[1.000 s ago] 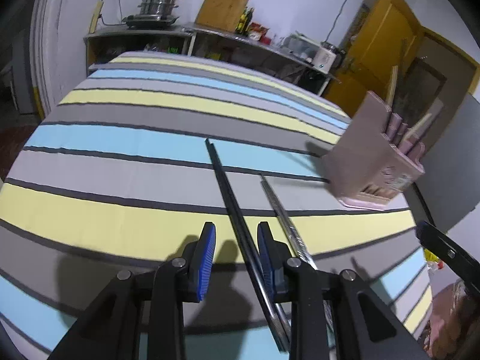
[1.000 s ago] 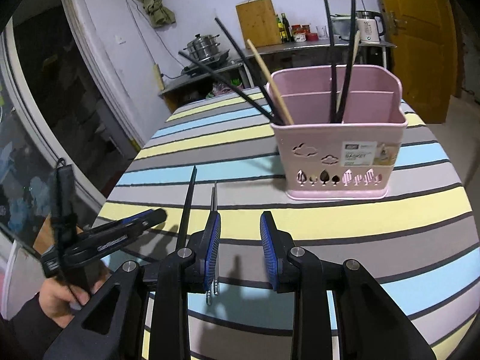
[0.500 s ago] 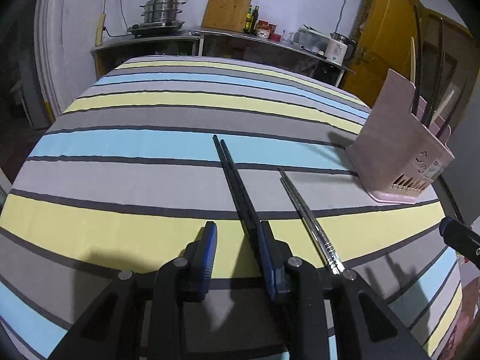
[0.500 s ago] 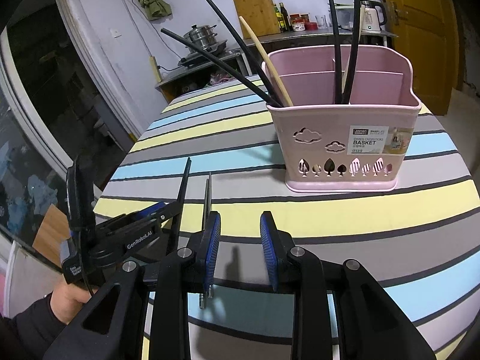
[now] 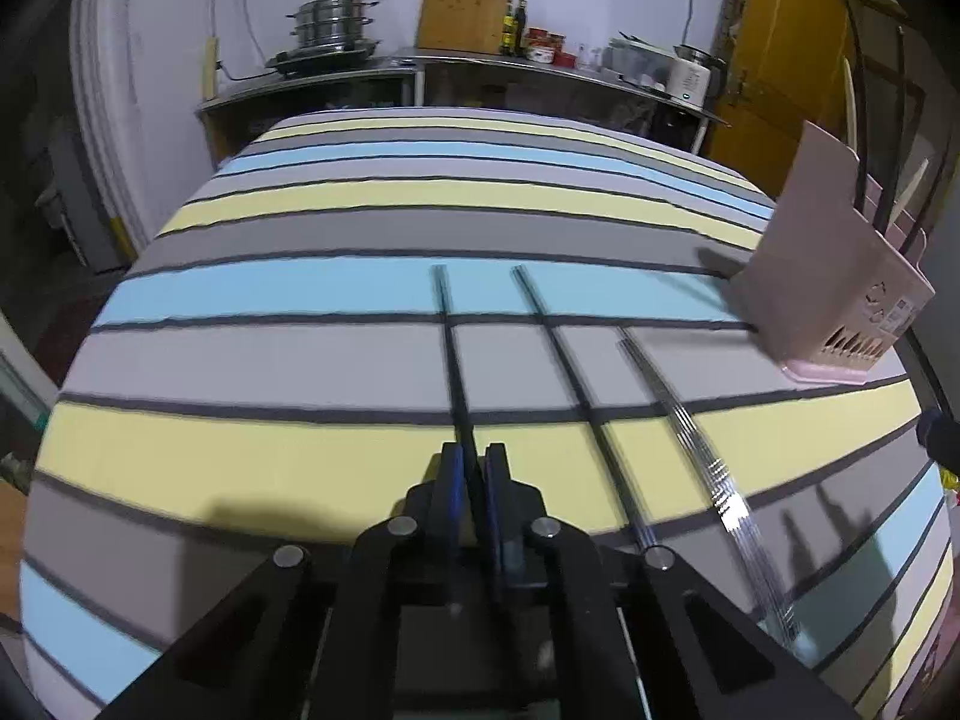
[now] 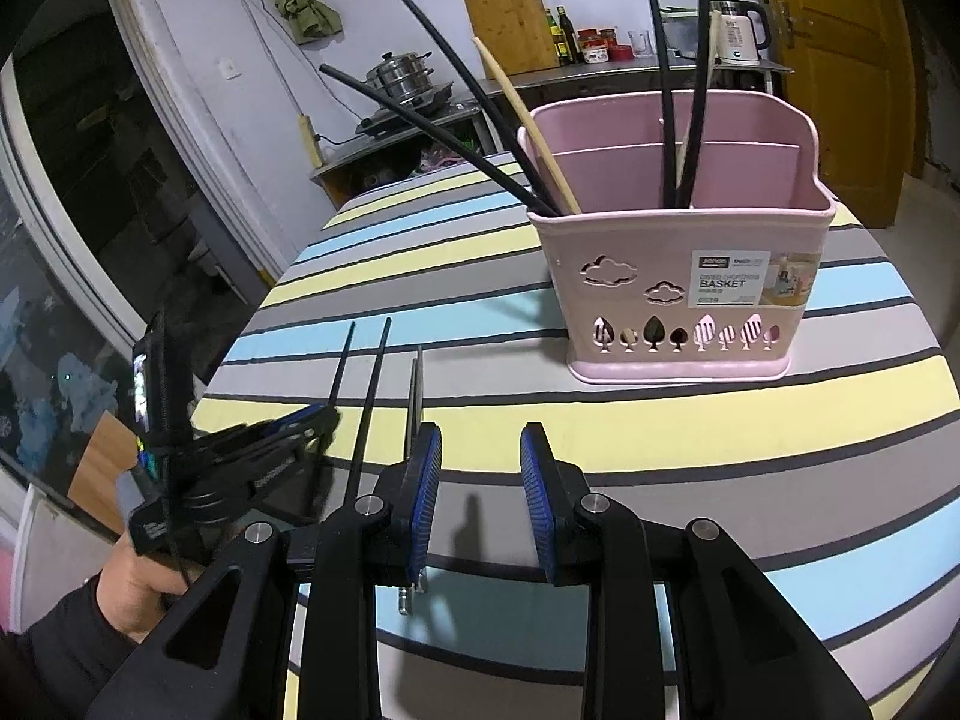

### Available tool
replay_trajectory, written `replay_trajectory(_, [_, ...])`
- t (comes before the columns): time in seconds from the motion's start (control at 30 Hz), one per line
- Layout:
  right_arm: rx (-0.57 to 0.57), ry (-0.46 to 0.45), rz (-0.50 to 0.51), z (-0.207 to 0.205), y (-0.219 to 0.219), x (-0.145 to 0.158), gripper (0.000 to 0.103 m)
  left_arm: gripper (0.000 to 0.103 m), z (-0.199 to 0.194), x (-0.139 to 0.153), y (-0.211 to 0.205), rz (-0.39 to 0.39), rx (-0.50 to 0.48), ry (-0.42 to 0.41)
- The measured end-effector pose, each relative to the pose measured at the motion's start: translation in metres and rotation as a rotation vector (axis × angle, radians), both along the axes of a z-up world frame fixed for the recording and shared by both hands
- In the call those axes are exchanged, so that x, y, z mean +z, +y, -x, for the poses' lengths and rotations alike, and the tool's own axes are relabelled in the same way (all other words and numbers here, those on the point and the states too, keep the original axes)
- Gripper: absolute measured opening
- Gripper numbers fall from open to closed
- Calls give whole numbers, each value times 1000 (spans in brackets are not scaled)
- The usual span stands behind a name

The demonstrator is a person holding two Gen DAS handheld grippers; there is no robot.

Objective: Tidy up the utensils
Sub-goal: 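Grasp a black chopstick with the left tool while the right tool grasps another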

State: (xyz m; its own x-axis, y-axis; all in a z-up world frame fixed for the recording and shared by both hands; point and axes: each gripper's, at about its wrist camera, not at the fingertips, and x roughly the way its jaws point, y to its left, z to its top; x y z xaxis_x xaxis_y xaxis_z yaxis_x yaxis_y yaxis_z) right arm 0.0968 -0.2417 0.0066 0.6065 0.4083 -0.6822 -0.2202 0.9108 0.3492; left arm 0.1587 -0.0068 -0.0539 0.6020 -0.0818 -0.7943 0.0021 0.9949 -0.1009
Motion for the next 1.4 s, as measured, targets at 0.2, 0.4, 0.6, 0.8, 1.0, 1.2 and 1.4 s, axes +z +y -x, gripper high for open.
replay_trajectory(0.2, [64, 12, 4, -8, 30, -6, 28, 6, 26, -2, 44, 22, 93, 2])
replay_trajectory(0.4, [149, 34, 31, -21, 71, -15, 28, 6, 26, -1, 65, 114, 110, 30])
replay_trajectory(0.6, [207, 55, 66, -43, 104, -26, 28, 7, 4, -1, 68, 103, 58, 40])
replay_trajectory(0.8, [222, 96, 110, -71, 127, -46, 28, 7, -8, -2, 67, 77, 28, 27])
replay_trajectory(1.0, [218, 127, 156, -93, 143, -62, 28, 7, -7, -3, 71, 82, 10, 15])
replay_trajectory(1.2, [220, 117, 254, -102, 162, -63, 25, 7, -8, -2, 63, 39, -2, 6])
replay_trajectory(1.4, [206, 114, 314, -103, 163, -64, 7, 6, -12, 0, 55, -6, 1, 21])
